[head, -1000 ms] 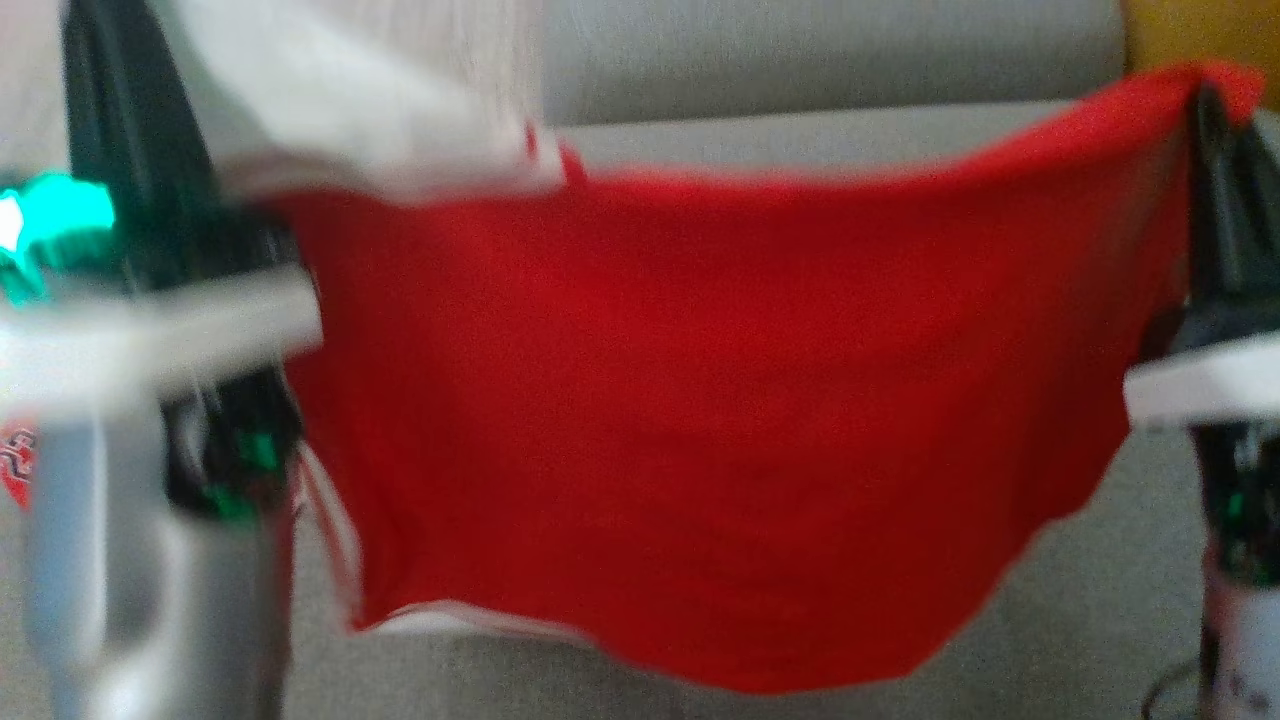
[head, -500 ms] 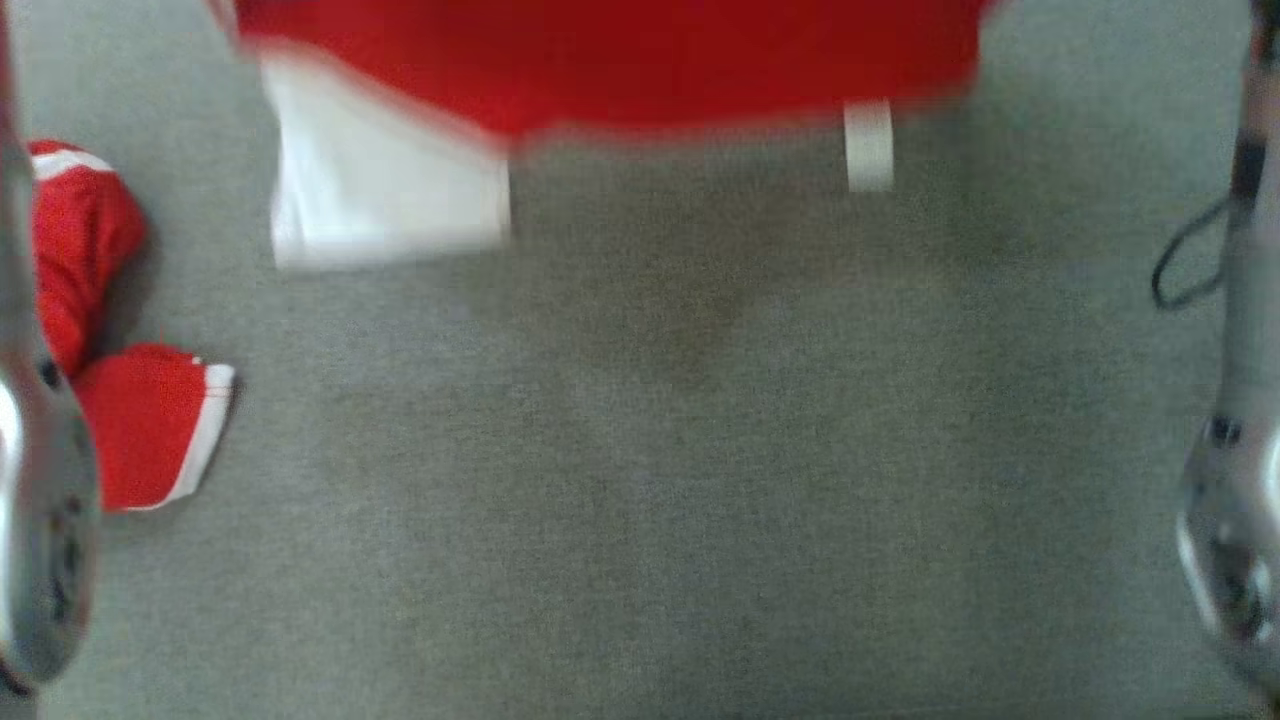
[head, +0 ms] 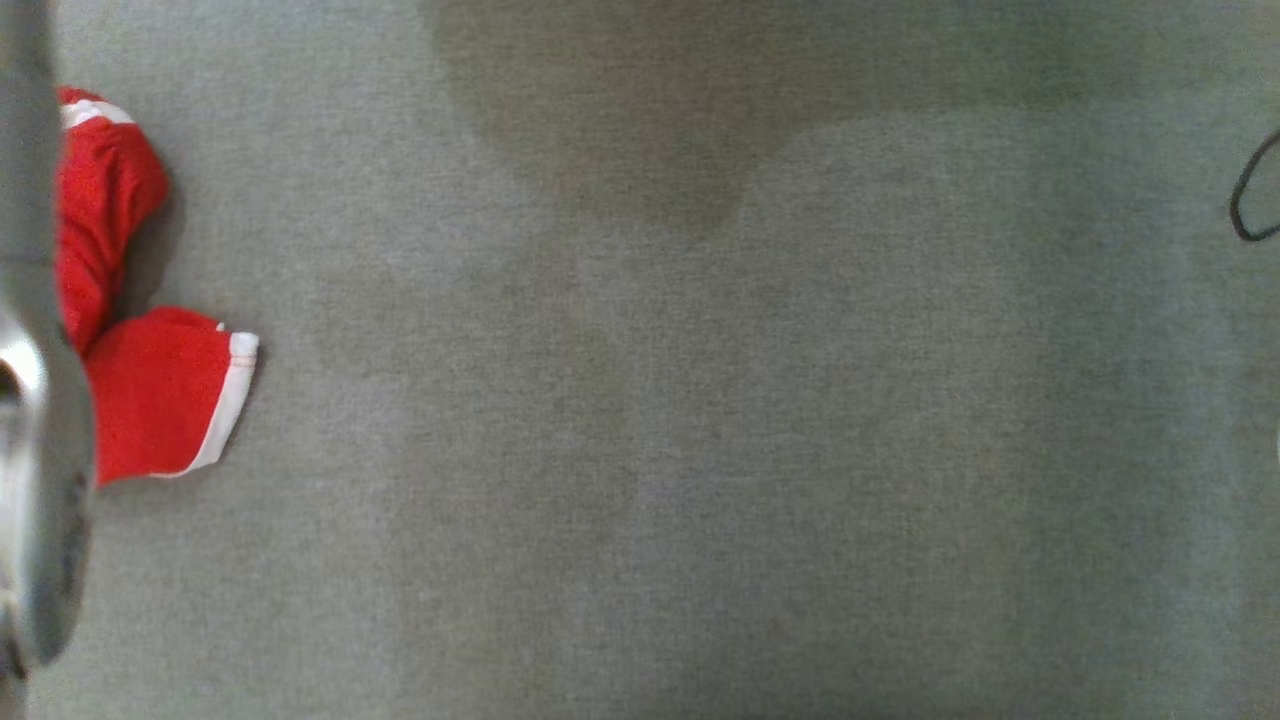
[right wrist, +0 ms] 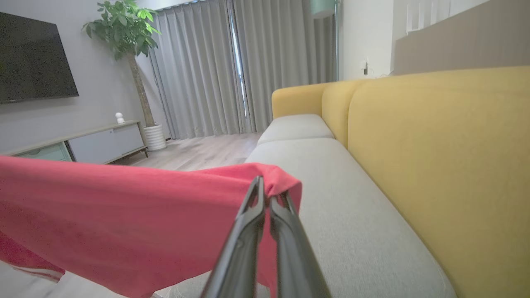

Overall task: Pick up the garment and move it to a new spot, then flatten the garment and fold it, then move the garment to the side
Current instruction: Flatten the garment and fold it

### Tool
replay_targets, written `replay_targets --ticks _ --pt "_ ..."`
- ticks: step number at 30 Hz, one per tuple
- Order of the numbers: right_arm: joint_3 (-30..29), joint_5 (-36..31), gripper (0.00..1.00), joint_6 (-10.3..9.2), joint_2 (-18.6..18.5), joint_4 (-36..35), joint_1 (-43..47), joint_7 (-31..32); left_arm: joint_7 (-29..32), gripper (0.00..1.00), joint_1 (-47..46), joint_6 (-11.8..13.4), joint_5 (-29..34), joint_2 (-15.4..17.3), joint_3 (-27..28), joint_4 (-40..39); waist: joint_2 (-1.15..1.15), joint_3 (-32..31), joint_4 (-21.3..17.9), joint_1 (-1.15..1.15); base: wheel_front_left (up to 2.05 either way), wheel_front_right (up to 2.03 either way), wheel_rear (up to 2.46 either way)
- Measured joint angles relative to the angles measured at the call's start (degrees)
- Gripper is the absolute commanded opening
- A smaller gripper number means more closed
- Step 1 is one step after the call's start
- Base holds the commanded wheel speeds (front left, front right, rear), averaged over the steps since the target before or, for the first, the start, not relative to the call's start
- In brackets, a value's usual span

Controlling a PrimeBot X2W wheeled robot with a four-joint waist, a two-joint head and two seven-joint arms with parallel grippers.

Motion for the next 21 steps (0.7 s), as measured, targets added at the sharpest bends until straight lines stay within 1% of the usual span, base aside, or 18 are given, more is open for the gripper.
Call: replay_targets --ticks 3,6,10,12,16,17,18,19,20,21 --pt "0.3 0.4 0.00 0.00 -1.4 4.4 1.9 -0.8 -0.4 0.00 4.0 -0.2 -2.5 -0.1 -6.3 -0.4 0.00 -0.1 0.8 0.01 0.00 0.00 0.00" --pt "2.0 0.4 0.00 0.00 -1.8 8.2 7.3 -0.8 -0.4 0.00 11.1 -0.4 -6.1 0.3 -10.1 -0.4 0.00 -1.2 1.4 0.00 0.00 0.00 0.00" --pt "5.6 2.8 0.00 0.00 -2.1 11.3 15.0 0.0 -0.5 0.00 20.1 -0.4 -9.9 2.2 -15.4 -1.4 0.00 -3.6 2.3 0.00 0.00 0.00 0.00" --pt "8.1 4.1 0.00 0.00 -3.1 11.8 18.0 0.9 -0.5 0.00 24.2 -0.4 -12.3 3.1 -18.4 -2.8 0.00 -5.0 2.7 -0.01 0.00 0.00 0.00" --pt "12.3 7.1 0.00 0.00 -5.6 11.6 23.5 2.1 -0.4 0.00 33.3 -0.4 -14.8 6.9 -24.9 -5.9 0.00 -8.4 3.1 -0.02 0.00 0.00 0.00" --pt "13.7 8.0 0.00 0.00 -5.9 11.2 24.9 2.6 -0.4 0.00 35.5 -0.4 -15.3 8.0 -26.0 -6.5 0.00 -9.2 3.2 -0.02 0.00 0.00 0.00" --pt "13.7 8.0 0.00 0.00 -5.9 11.2 24.9 2.6 -0.4 0.00 35.5 -0.4 -15.3 8.0 -26.0 -6.5 0.00 -9.2 3.2 -0.02 0.00 0.00 0.00" --pt "16.1 10.9 0.00 0.00 -6.3 9.8 27.8 3.9 -0.4 0.00 39.9 -0.4 -17.0 10.0 -26.8 -7.7 0.00 -10.9 3.1 -0.02 0.00 0.00 0.00" --pt "16.1 10.9 0.00 0.00 -6.3 9.8 27.8 3.9 -0.4 0.00 39.9 -0.4 -17.0 10.0 -26.8 -7.7 0.00 -10.9 3.1 -0.02 0.00 0.00 0.00" --pt "17.6 12.3 0.00 0.00 -6.6 8.8 29.2 4.8 -0.4 0.00 41.8 -0.4 -17.5 11.1 -27.5 -8.5 0.00 -11.8 3.1 -0.02 0.00 0.00 0.00"
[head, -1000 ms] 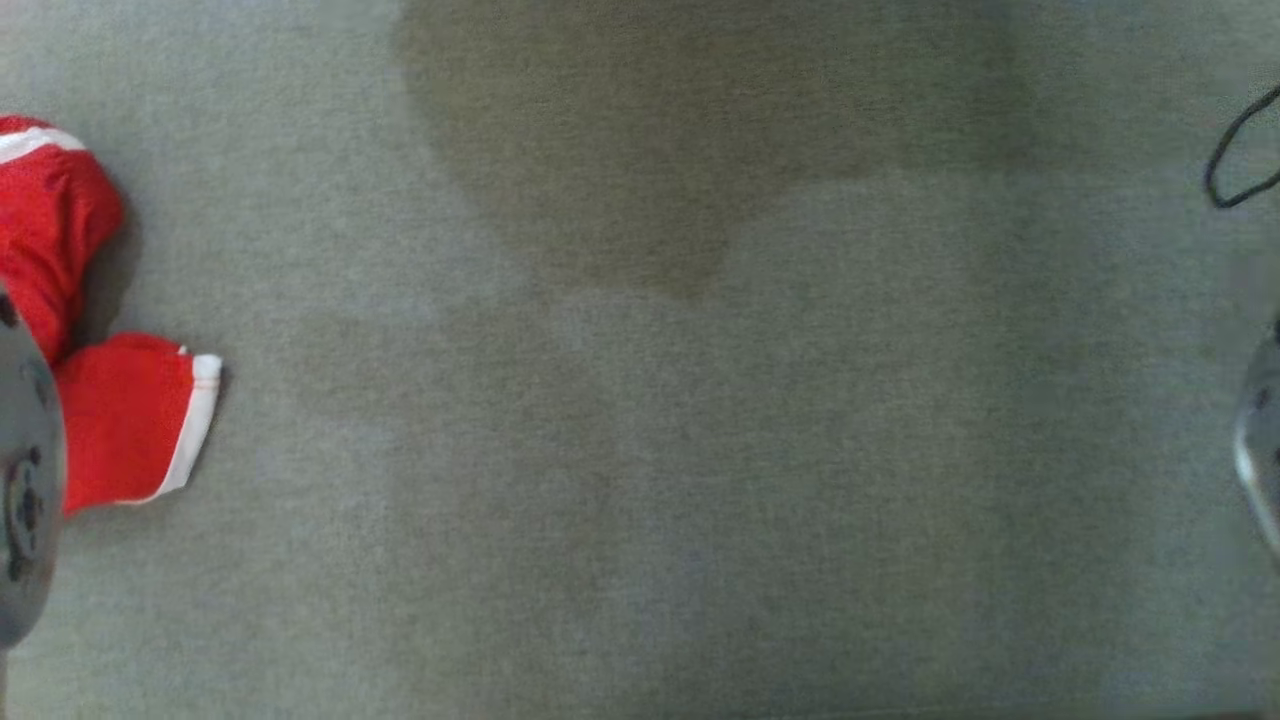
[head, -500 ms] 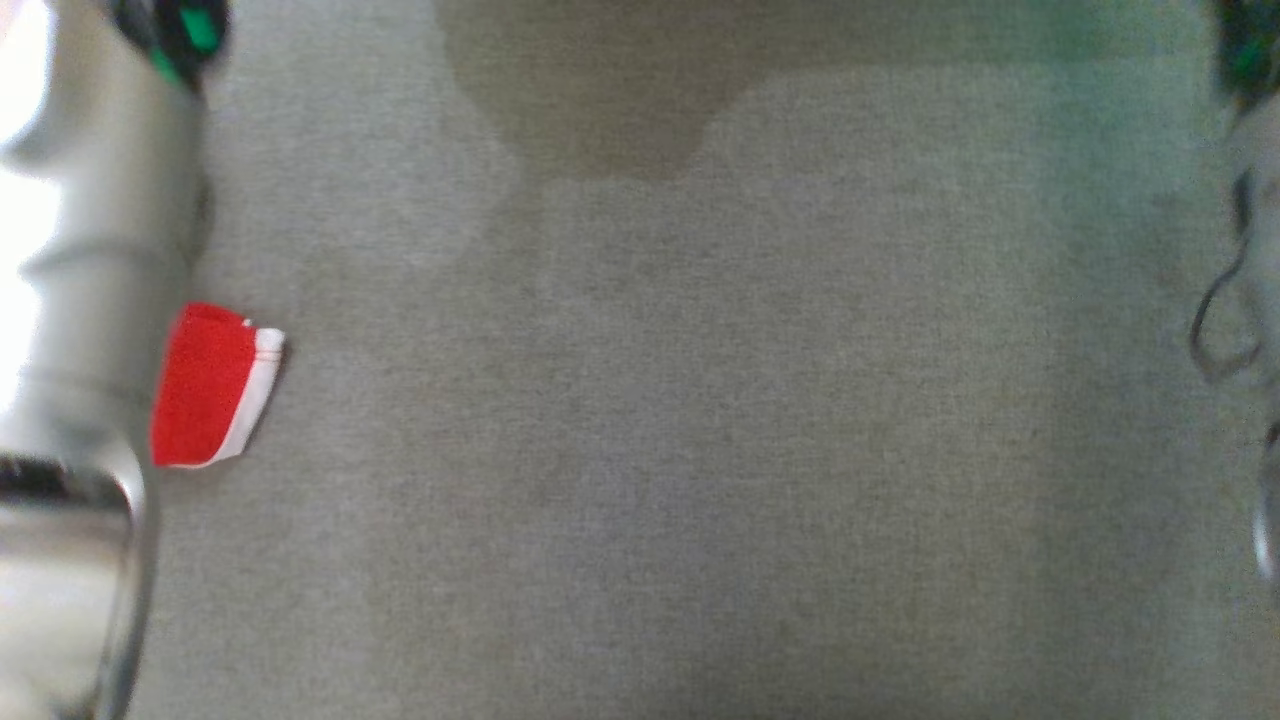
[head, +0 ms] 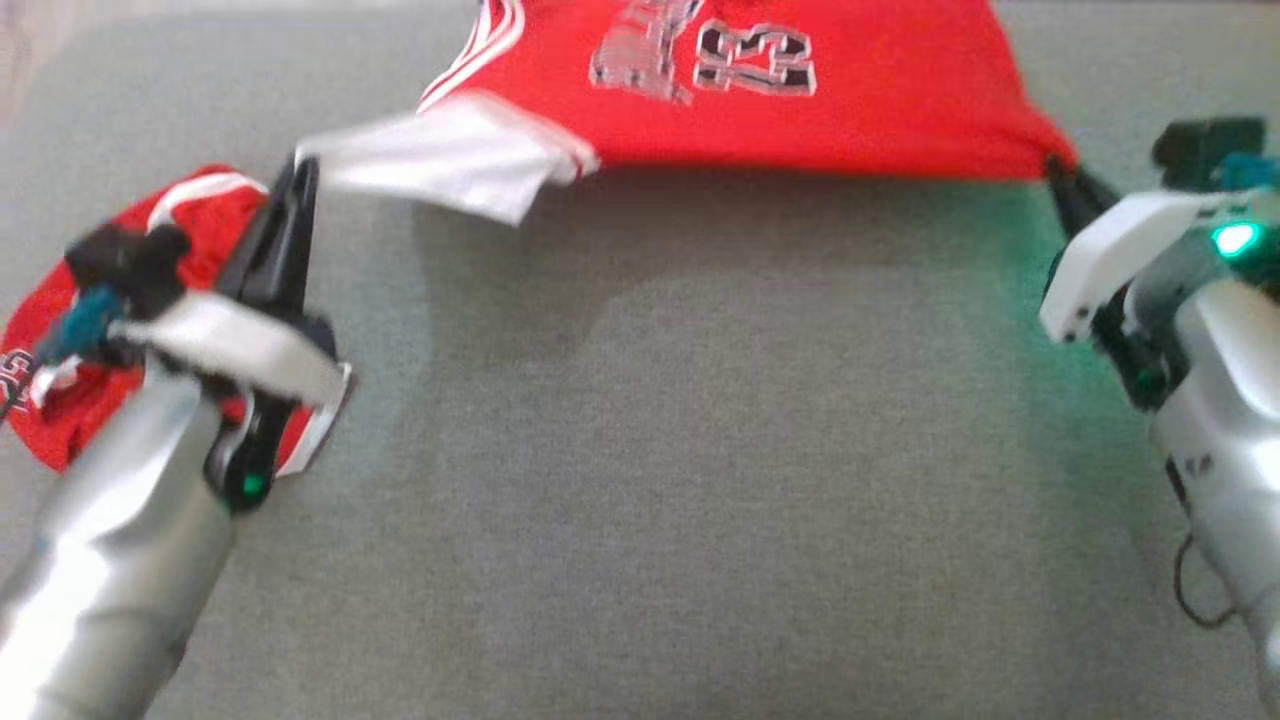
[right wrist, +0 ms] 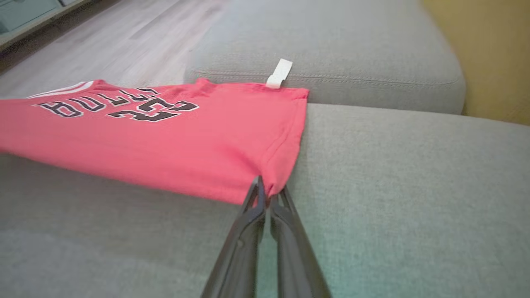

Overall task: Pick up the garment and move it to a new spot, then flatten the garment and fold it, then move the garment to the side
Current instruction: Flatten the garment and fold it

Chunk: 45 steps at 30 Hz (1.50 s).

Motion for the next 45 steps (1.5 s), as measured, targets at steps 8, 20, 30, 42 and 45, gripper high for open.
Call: replay_targets --ticks 8,20,30,42,45 --pt "10.5 11.6 0.00 0.01 -7.6 -10.2 9.3 6.7 0.1 0.00 13.6 0.0 -2.3 5.2 -1.8 -8.6 0.00 -7.5 -0.1 0.00 0.00 0.00 0.00" --pt "19.7 23.5 0.00 0.00 -17.9 -23.9 19.9 13.8 7.8 0.00 30.3 4.4 -3.2 14.8 -6.4 -30.1 0.00 -15.4 -0.2 0.01 0.00 0.00 0.00" --pt "22.1 28.3 0.00 0.00 -25.2 -35.1 30.5 18.0 12.4 0.00 40.2 8.7 -6.3 21.9 -8.0 -44.9 0.00 -18.7 -1.3 0.01 0.00 0.00 0.00" --pt "15.7 26.0 0.00 0.00 -26.3 -39.7 33.7 20.0 14.1 0.00 40.1 9.0 -8.1 23.4 -7.6 -48.3 0.00 -17.1 -1.8 0.02 0.00 0.00 0.00" --pt "14.2 24.4 0.00 0.00 -25.0 -39.7 33.6 20.8 14.2 0.00 38.0 8.6 -8.1 23.4 -7.3 -47.0 0.00 -16.3 -1.9 0.02 0.00 0.00 0.00"
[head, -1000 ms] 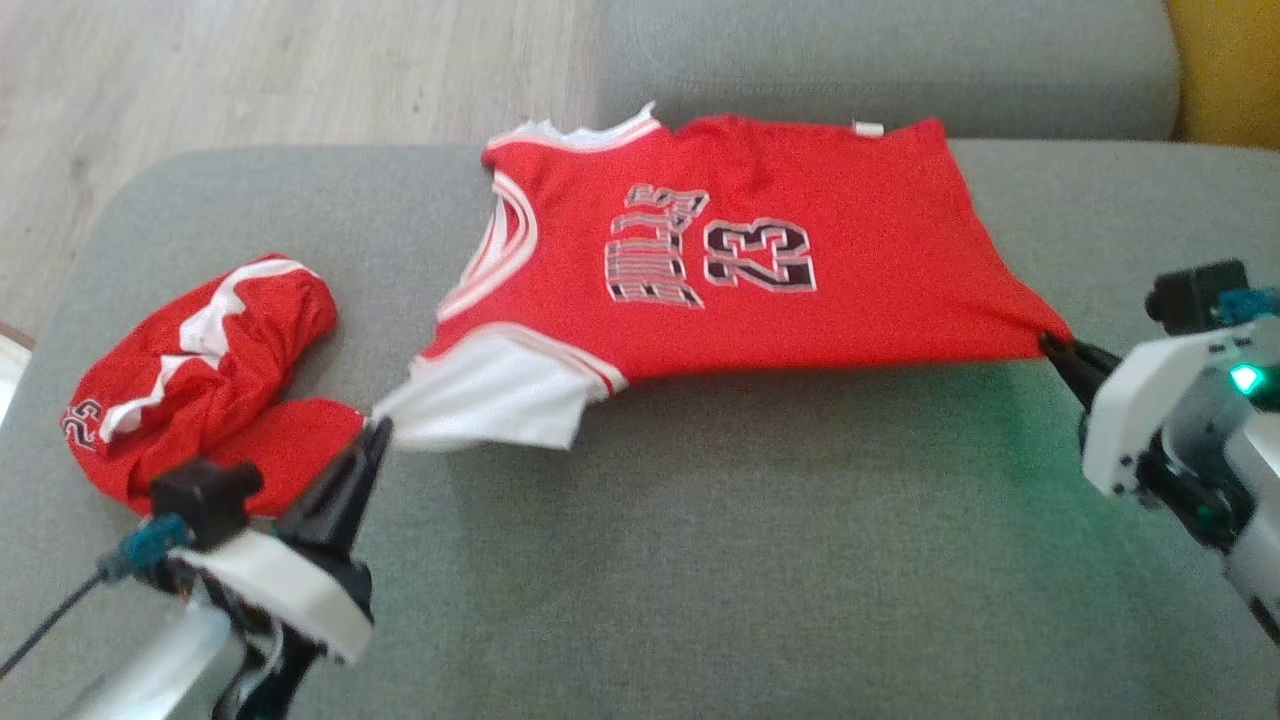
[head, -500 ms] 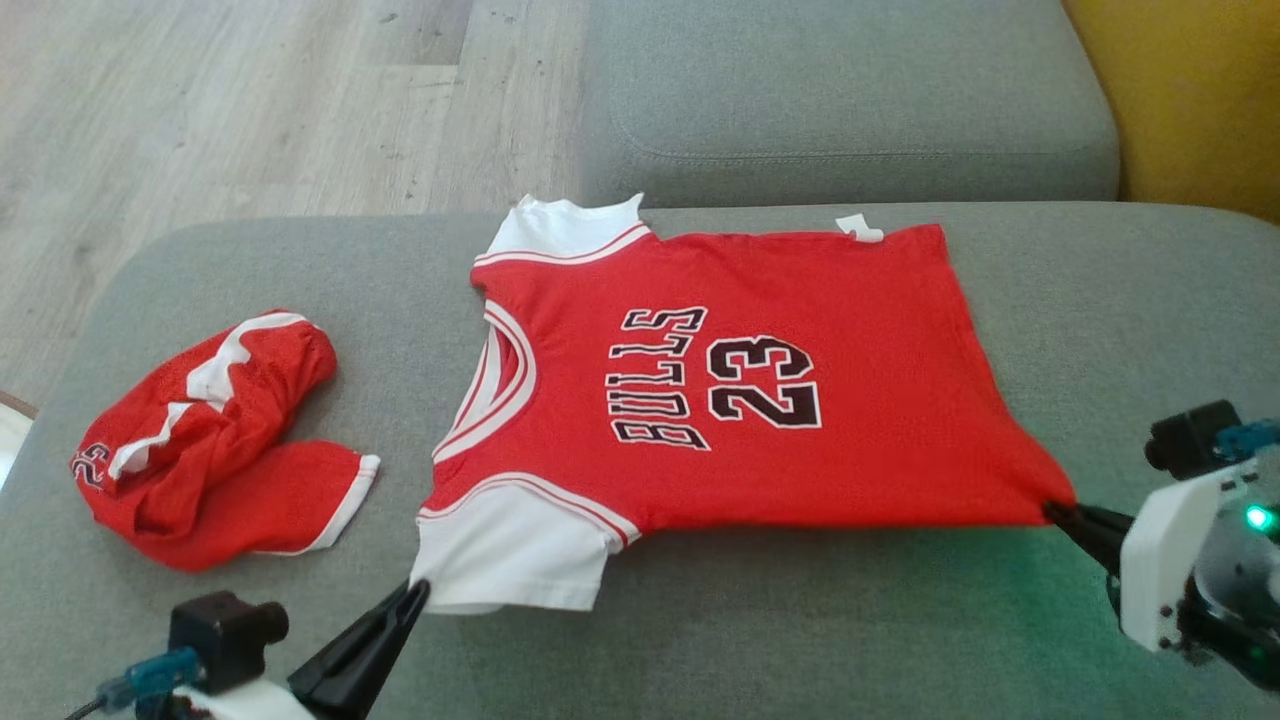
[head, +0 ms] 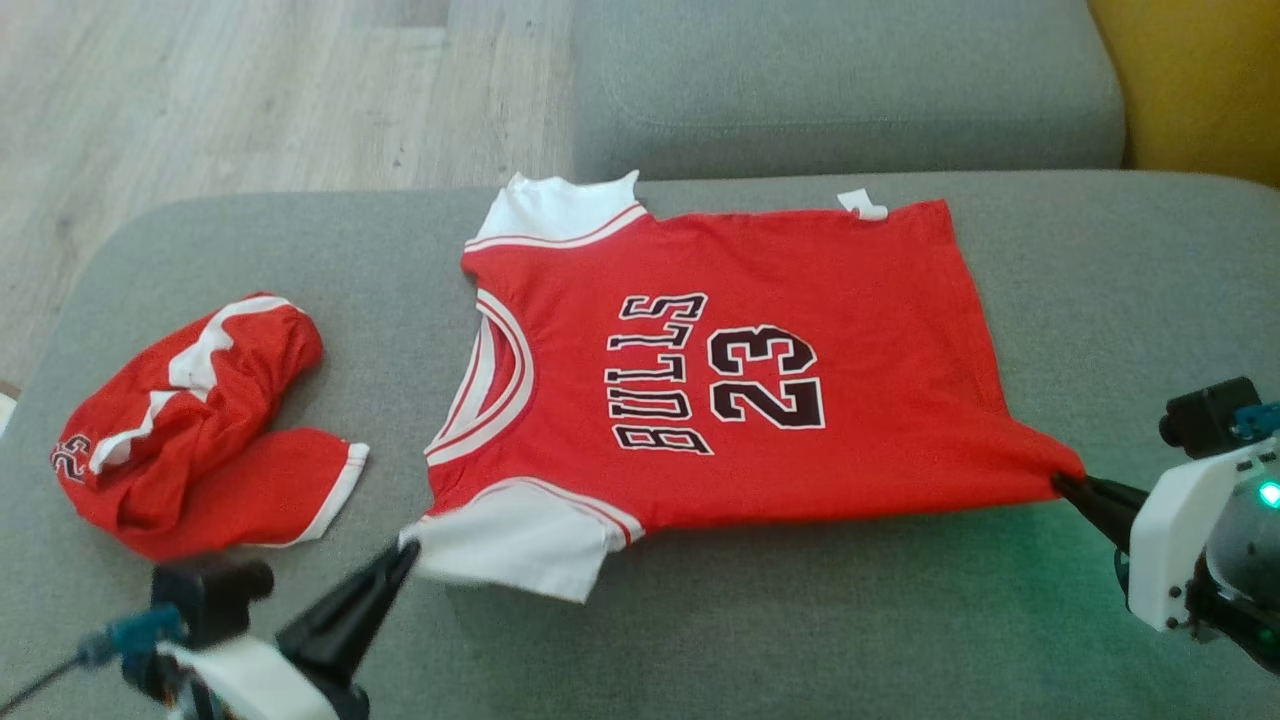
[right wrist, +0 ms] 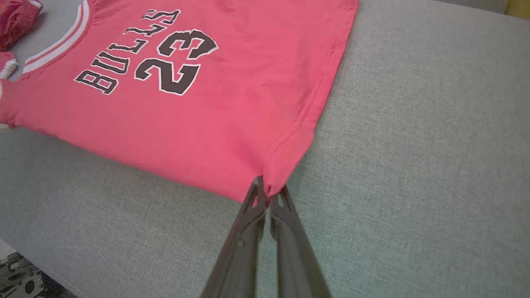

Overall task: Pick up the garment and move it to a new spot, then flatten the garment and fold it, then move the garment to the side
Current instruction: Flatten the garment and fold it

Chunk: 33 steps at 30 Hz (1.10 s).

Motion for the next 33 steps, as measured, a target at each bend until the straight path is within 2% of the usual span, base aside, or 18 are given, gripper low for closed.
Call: replay_targets --ticks 9,21,27,33 --pt "-4.0 -3.2 0.00 0.00 2.7 -0.3 -3.2 3.7 2.4 0.00 -8.6 -2.6 1.1 -0.7 1.5 4.6 0.00 3.8 -0.8 0.01 0.00 0.00 0.00" --pt "-6.2 -7.3 0.00 0.00 7.4 5.1 -11.4 7.1 7.0 0.00 -24.1 -7.0 5.2 -4.6 0.7 15.4 0.00 9.6 -1.7 0.01 0.00 0.00 0.00" --pt "-5.6 -8.0 0.00 0.01 8.6 6.7 -14.2 7.5 8.1 0.00 -30.5 -8.1 7.4 -6.1 -1.4 20.2 0.00 11.8 -2.2 0.01 0.00 0.00 0.00" --pt "-4.2 -8.4 0.00 0.00 8.7 8.2 -16.9 7.5 8.5 0.00 -35.9 -8.1 8.2 -7.8 -4.7 24.8 0.00 13.9 -3.1 0.00 0.00 0.00 0.00"
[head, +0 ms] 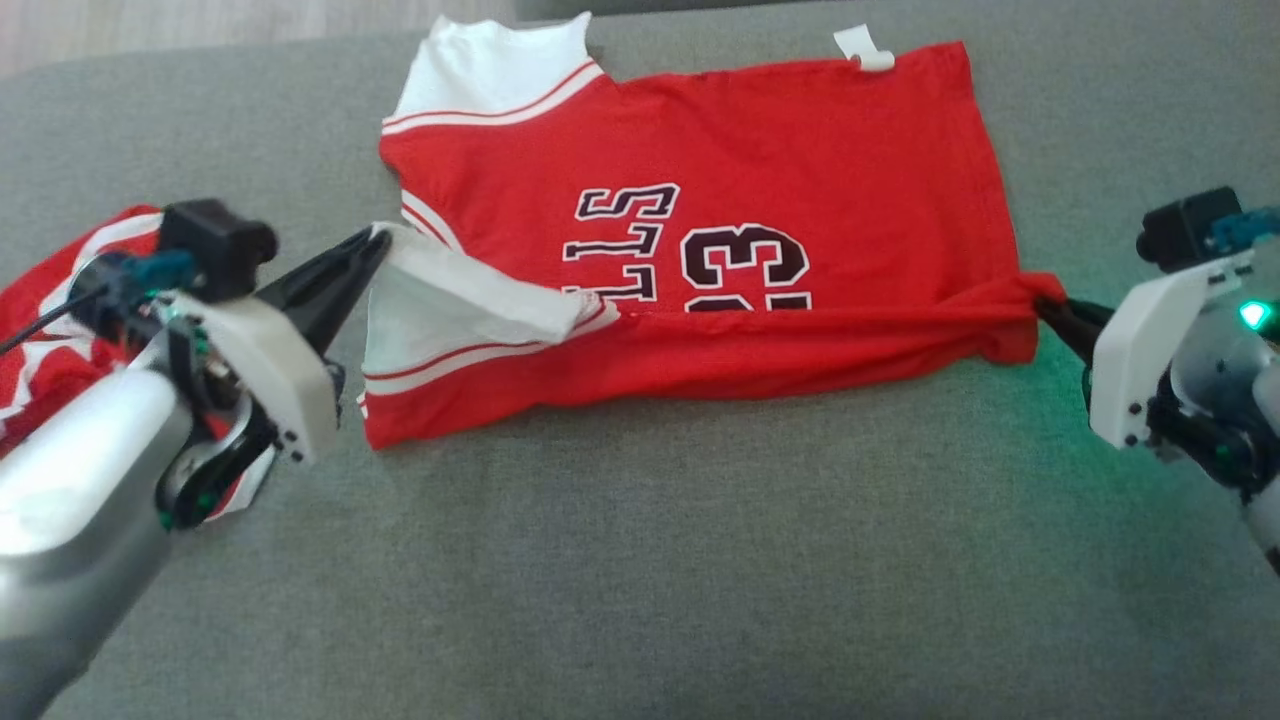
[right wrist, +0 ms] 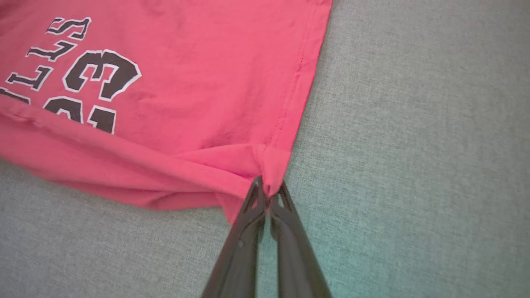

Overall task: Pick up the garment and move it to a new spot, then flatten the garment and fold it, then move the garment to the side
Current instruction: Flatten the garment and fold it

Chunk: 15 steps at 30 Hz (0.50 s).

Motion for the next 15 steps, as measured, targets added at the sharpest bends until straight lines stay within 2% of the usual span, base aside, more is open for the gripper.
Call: replay_targets --ticks 3,4,5,9,14,15 --pt "0.5 0.2 0.00 0.00 0.3 0.6 -1.4 0.0 0.0 0.00 -2.7 0.0 0.8 -0.8 -2.5 1.5 0.00 0.9 -0.3 0.00 0.00 0.00 0.00" --pt "0.9 0.1 0.49 0.00 0.3 0.7 -2.0 -0.2 0.0 0.00 -3.5 -0.1 1.0 -1.2 -3.1 2.6 0.00 1.2 -0.4 0.00 0.00 0.00 0.00" --pt "0.8 0.1 1.00 0.00 0.4 1.1 -2.3 -0.8 0.0 1.00 -4.1 -0.4 1.0 -1.7 -3.2 3.9 0.00 1.5 -0.5 0.00 0.00 0.00 0.00" --pt "-0.2 0.3 1.00 0.00 1.7 3.8 -4.2 -2.6 -2.1 1.00 -5.6 -0.4 2.2 -3.2 -3.6 7.7 0.00 2.1 -0.7 0.00 0.00 0.00 0.00" --pt "-2.8 -1.2 1.00 0.00 3.2 6.5 -6.3 -7.9 -11.7 1.00 -6.8 3.7 2.9 -7.0 -0.1 11.6 0.00 1.6 -0.4 0.00 0.00 0.00 0.00" --pt "-4.1 -2.2 1.00 0.00 3.8 6.5 -6.4 -11.3 -15.5 1.00 -7.1 5.3 2.8 -8.1 1.7 12.2 0.00 1.0 -0.2 0.00 0.00 0.00 0.00"
